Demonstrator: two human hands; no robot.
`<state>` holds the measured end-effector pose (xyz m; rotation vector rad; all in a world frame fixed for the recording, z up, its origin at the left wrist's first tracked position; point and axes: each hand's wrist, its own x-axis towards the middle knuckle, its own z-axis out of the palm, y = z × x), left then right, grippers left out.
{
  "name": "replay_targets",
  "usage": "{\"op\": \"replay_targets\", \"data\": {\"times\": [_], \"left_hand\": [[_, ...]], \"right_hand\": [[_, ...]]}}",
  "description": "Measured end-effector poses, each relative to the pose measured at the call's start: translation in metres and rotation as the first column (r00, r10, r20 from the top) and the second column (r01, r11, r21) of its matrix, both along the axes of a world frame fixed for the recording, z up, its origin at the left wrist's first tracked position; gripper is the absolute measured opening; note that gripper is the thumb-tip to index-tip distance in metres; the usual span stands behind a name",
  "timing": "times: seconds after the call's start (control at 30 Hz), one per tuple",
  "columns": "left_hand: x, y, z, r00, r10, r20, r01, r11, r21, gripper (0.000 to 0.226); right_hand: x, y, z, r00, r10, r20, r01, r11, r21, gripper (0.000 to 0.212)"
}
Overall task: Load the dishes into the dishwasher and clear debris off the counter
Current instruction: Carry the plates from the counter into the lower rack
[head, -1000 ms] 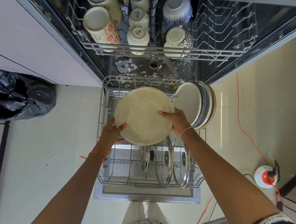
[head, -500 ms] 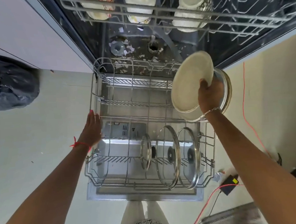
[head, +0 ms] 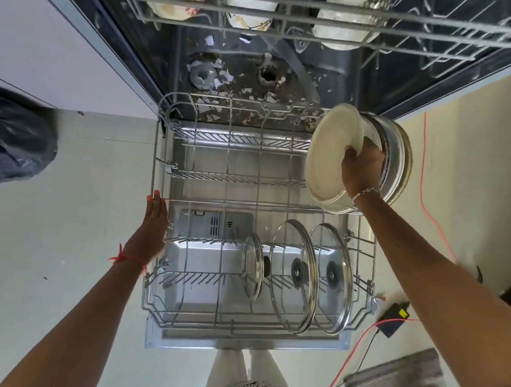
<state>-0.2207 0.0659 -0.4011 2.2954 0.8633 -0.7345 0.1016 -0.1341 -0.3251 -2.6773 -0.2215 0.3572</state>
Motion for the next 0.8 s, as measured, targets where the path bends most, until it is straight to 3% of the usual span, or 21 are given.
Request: {"op": "replay_targets", "data": {"times": [0.27, 0.43, 0.67, 0.8], "left_hand": [[-0.002, 0.008, 0.002, 0.999, -0.036, -0.024, 0.034, 0.995, -0.093, 0.086], [-0.003, 0.014, -0.005, 1.000, -0.018, -0.025, 0.015, 0.992, -0.126, 0.085], [-0.007, 0.008, 0.007, 0.997, -0.009, 0.080, 0.014, 0.998, -0.062, 0.076], [-0.003, 0.001, 0.031, 0.988, -0.089, 0.125, 0.090, 0.996, -0.004, 0.075]], "right_hand": [[0.000, 0.006, -0.012, 0.990, 0.049, -0.131, -0.067, 0.989, -0.130, 0.030], [-0.004, -0.002, -0.013, 0.992, 0.067, -0.108, -0.078, 0.992, -0.101, 0.034], [-0.005, -0.021, -0.001, 0.989, 0.104, -0.108, -0.105, 0.994, -0.002, 0.041], [-0.013, -0.029, 0.020, 0.958, 0.259, -0.123, -0.270, 0.959, -0.084, 0.036]]}}
